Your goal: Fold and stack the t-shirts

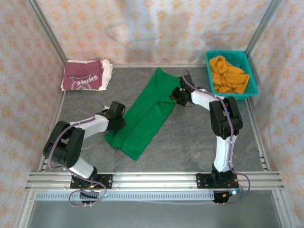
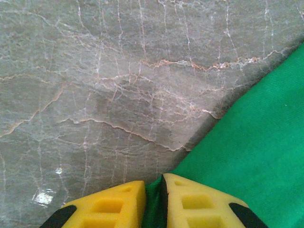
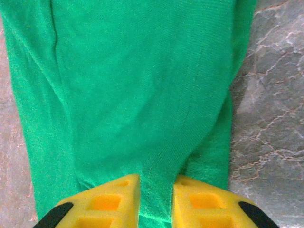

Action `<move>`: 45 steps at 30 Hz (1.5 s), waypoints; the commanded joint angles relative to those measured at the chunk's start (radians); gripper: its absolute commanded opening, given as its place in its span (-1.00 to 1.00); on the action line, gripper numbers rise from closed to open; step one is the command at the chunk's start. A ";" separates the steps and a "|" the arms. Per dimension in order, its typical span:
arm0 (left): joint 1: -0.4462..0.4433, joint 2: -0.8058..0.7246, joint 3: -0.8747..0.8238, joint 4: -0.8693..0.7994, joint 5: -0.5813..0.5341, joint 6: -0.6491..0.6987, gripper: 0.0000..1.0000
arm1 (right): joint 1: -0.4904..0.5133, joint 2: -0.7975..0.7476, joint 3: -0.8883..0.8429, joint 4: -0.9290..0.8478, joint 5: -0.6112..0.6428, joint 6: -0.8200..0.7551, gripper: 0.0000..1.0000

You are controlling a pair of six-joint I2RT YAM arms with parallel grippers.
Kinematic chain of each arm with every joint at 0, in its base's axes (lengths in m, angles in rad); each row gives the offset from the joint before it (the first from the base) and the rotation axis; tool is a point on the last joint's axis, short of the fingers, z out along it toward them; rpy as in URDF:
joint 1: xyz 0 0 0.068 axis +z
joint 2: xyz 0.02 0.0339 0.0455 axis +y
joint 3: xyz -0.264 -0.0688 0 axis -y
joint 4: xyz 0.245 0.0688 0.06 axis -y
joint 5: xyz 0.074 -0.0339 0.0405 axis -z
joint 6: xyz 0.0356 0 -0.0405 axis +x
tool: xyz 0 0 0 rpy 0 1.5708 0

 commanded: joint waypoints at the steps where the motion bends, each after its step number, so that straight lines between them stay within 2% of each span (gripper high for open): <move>1: 0.001 0.059 -0.048 -0.076 0.008 -0.006 -0.62 | 0.006 0.010 0.032 0.014 0.032 -0.019 -0.69; 3: 0.001 0.055 -0.046 -0.080 0.006 -0.005 -0.62 | 0.005 0.009 0.033 0.012 0.034 -0.021 -0.81; 8: 0.000 0.044 -0.049 -0.088 -0.001 -0.005 -0.62 | 0.006 -0.033 0.043 -0.031 0.033 -0.012 -0.95; 12: 0.001 0.046 -0.045 -0.089 -0.001 -0.002 -0.62 | -0.005 -0.066 0.061 -0.083 0.000 0.016 -0.97; 22: 0.000 0.057 -0.041 -0.088 -0.002 0.004 -0.62 | -0.007 -0.117 0.076 -0.163 0.022 0.005 -0.97; 27: 0.001 0.067 -0.042 -0.081 0.001 0.003 -0.62 | -0.007 -0.133 0.073 -0.188 0.040 -0.001 -0.93; 29: 0.001 0.073 -0.041 -0.079 0.002 0.003 -0.63 | -0.007 -0.131 0.071 -0.202 0.059 -0.006 -0.76; 34: 0.000 0.075 -0.037 -0.077 0.001 0.006 -0.62 | -0.008 -0.089 0.059 -0.228 0.128 -0.040 -0.51; 40: 0.001 0.067 -0.037 -0.083 -0.005 0.005 -0.62 | 0.018 -0.062 0.134 -0.265 0.229 -0.130 -0.51; 45: 0.000 0.044 -0.030 -0.080 0.001 0.006 -0.62 | 0.049 0.072 0.337 -0.382 0.322 -0.222 -0.61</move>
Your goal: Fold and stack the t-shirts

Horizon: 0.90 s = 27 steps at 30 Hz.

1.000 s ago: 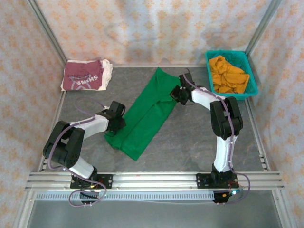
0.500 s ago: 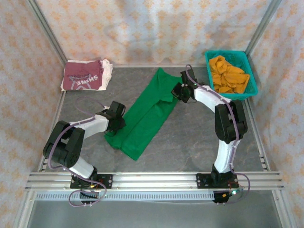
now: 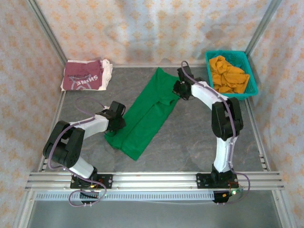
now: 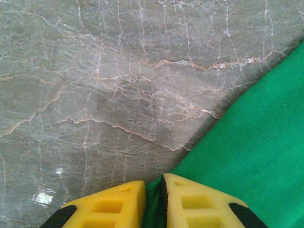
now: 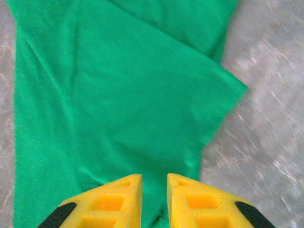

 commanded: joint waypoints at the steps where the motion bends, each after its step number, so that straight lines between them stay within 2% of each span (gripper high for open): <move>1: 0.000 0.042 -0.032 -0.079 0.002 0.005 -0.62 | 0.017 0.109 0.134 -0.114 0.121 -0.078 -0.63; 8: 0.000 0.043 -0.066 -0.046 0.055 0.003 -0.62 | 0.020 0.320 0.383 -0.219 0.113 -0.035 -0.66; 12: -0.001 0.030 -0.072 -0.036 0.147 0.037 -0.62 | 0.020 0.408 0.461 -0.226 0.097 -0.011 -0.66; 16: -0.022 -0.055 -0.041 -0.094 0.215 0.077 -0.62 | 0.015 0.507 0.547 -0.216 0.076 0.019 -0.67; 19: -0.025 -0.168 0.001 -0.138 0.273 0.092 -0.59 | -0.004 0.575 0.600 -0.168 0.022 0.074 -0.67; 23: -0.026 -0.280 0.042 -0.131 0.339 0.144 -0.50 | -0.042 0.664 0.670 -0.005 -0.123 0.182 -0.67; 27: -0.026 -0.266 0.060 -0.094 0.354 0.201 -0.49 | -0.056 0.789 0.955 0.000 -0.219 0.196 -0.65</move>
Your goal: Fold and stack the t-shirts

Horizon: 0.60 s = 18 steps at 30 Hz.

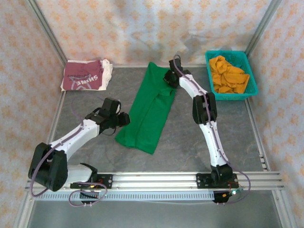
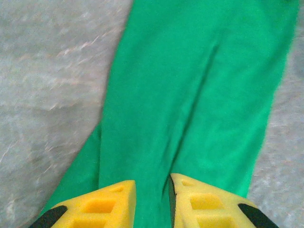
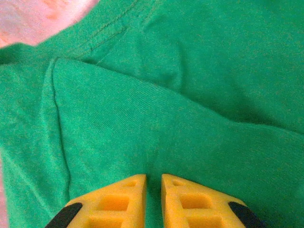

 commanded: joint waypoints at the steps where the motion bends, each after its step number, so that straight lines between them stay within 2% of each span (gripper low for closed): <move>1: -0.003 0.030 0.013 0.021 0.031 0.070 -0.49 | -0.018 0.130 0.201 -0.017 -0.120 0.053 -0.65; 3: -0.003 0.062 0.013 0.055 0.005 0.074 -0.50 | -0.019 0.095 0.239 -0.049 -0.142 0.026 -0.63; 5: -0.003 0.101 0.024 0.075 -0.034 0.086 -0.52 | -0.012 -0.006 0.156 -0.082 -0.126 -0.019 -0.60; 10: 0.006 0.203 0.061 0.053 -0.168 0.042 -0.55 | 0.056 -0.358 -0.267 -0.093 0.034 -0.137 -0.54; 13: 0.012 0.193 0.042 -0.019 -0.233 -0.002 -0.55 | 0.113 -0.495 -0.486 -0.068 0.083 -0.187 -0.54; 16: 0.012 0.129 -0.006 -0.072 -0.244 -0.002 -0.42 | 0.178 -0.588 -0.658 -0.014 0.110 -0.242 -0.54; 18: 0.011 0.110 -0.033 -0.090 -0.210 0.013 -0.34 | 0.215 -0.632 -0.750 0.031 0.118 -0.267 -0.54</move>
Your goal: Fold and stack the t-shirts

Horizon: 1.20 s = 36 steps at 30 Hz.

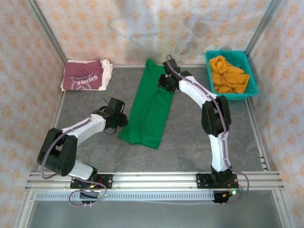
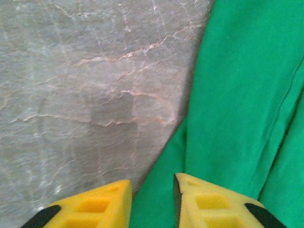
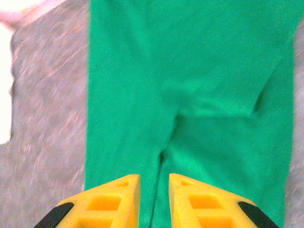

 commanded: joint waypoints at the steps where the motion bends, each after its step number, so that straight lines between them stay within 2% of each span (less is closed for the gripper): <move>1: 0.005 -0.052 -0.043 -0.084 -0.017 0.006 -0.33 | 0.056 -0.056 -0.155 0.074 0.058 -0.087 -0.54; 6: 0.004 -0.003 -0.058 -0.090 0.015 0.034 -0.24 | 0.080 -0.119 -0.305 0.177 0.016 -0.053 -0.55; 11: 0.003 0.022 -0.077 -0.040 0.068 0.052 -0.26 | 0.142 -0.060 -0.251 0.094 0.038 -0.112 -0.54; 14: 0.004 0.047 -0.090 -0.021 0.084 0.044 -0.41 | 0.156 0.021 -0.182 0.041 0.033 -0.114 -0.55; 16: 0.003 0.054 -0.099 -0.018 0.087 0.035 -0.52 | 0.157 0.035 -0.180 0.069 0.025 -0.096 -0.57; 20: 0.008 0.038 -0.114 -0.055 0.027 -0.050 -0.95 | 0.166 0.025 -0.174 0.142 -0.044 -0.104 -0.61; 24: 0.010 0.025 -0.152 0.007 0.082 -0.134 -1.00 | 0.177 0.052 -0.164 0.228 -0.218 -0.119 -0.73; 26: 0.010 0.034 -0.160 0.025 0.102 -0.162 -1.00 | 0.186 0.084 -0.146 0.234 -0.256 -0.132 -0.79; 30: 0.010 0.029 -0.175 0.042 0.093 -0.202 -1.00 | 0.194 0.161 -0.092 0.193 -0.250 -0.130 -0.90; 33: 0.010 -0.004 -0.198 0.030 0.069 -0.245 -1.00 | 0.191 0.190 -0.075 0.132 -0.111 -0.090 -1.00; 36: 0.011 -0.065 -0.235 0.015 0.033 -0.289 -1.00 | 0.169 0.239 -0.044 0.053 -0.059 -0.056 -1.00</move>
